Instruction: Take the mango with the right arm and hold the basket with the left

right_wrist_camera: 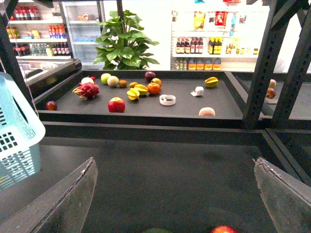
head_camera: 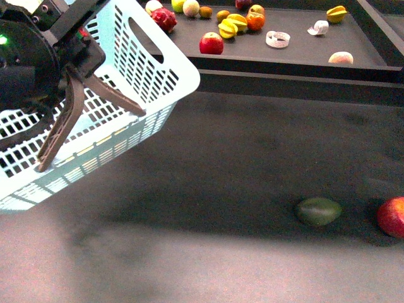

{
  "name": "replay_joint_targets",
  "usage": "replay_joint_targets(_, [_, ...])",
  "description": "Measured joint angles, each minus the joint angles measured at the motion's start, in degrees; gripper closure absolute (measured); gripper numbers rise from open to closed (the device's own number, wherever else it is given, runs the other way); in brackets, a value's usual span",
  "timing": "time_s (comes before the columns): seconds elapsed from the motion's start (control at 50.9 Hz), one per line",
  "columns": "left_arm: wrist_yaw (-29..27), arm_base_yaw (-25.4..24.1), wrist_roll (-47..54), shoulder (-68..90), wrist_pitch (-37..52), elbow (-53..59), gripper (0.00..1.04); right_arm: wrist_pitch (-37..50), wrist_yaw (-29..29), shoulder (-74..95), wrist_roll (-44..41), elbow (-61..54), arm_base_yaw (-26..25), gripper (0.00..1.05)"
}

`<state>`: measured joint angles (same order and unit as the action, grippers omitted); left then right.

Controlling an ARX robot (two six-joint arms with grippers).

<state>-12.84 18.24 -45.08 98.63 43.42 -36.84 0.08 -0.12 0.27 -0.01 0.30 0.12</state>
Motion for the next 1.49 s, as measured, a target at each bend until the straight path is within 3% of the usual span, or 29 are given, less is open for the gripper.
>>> replay_joint_targets(0.275, [-7.5, -2.6, -18.7, 8.9, -5.6, -8.0, 0.83, 0.0, 0.0, 0.0, 0.0, 0.0, 0.0, 0.08])
replay_joint_targets(0.61, [-11.6, -4.5, -27.1, 17.2, -6.6, -12.1, 0.83, 0.0, 0.0, 0.0, 0.0, 0.0, 0.0, 0.08])
replay_joint_targets(0.846, [-13.8, -3.0, -24.8, 17.0, -7.7, -12.5, 0.43, 0.0, 0.0, 0.0, 0.0, 0.0, 0.0, 0.08])
replay_joint_targets(1.062, [-13.7, -2.7, -18.9, 5.8, -6.6, -2.7, 0.06, 0.0, 0.0, 0.0, 0.0, 0.0, 0.0, 0.08])
replay_joint_targets(1.258, [-13.5, -3.4, -9.7, -16.2, -6.1, 13.6, 0.06, 0.0, 0.0, 0.0, 0.0, 0.0, 0.0, 0.08])
replay_joint_targets(1.494, [-12.9, -4.5, -2.9, -34.2, -12.3, 22.1, 0.06, 0.0, 0.0, 0.0, 0.0, 0.0, 0.0, 0.08])
